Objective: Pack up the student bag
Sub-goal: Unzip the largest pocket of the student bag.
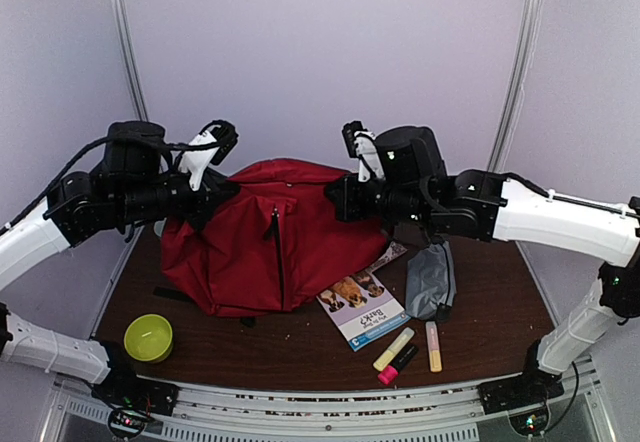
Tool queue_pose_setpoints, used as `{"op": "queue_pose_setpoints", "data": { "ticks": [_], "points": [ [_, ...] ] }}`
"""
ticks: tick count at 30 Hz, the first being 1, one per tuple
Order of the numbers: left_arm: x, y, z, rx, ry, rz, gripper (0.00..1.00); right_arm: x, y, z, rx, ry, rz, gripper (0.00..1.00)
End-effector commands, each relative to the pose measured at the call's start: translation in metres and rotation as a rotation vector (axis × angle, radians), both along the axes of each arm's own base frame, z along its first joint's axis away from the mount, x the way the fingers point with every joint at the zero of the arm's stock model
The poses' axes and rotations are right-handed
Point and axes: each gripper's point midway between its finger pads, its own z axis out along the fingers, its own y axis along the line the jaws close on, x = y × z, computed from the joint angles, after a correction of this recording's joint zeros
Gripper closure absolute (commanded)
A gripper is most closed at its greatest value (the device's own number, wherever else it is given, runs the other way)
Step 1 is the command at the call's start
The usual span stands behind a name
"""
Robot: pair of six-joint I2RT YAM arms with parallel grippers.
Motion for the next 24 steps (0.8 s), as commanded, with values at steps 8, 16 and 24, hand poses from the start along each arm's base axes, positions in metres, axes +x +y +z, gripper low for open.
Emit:
{"op": "queue_pose_setpoints", "data": {
  "ticks": [8, 16, 24],
  "points": [
    [-0.005, 0.036, 0.056, -0.201, -0.167, 0.073, 1.00, 0.036, -0.106, 0.034, -0.041, -0.099, -0.096, 1.00],
    [-0.058, -0.009, 0.006, -0.138, -0.087, -0.342, 0.77, 0.016, -0.058, 0.129, -0.017, -0.295, 0.164, 1.00],
    [-0.080, 0.018, 0.056, -0.166, -0.289, -0.339, 0.03, -0.021, 0.000, 0.138, -0.147, -0.410, 0.416, 1.00]
  ]
}}
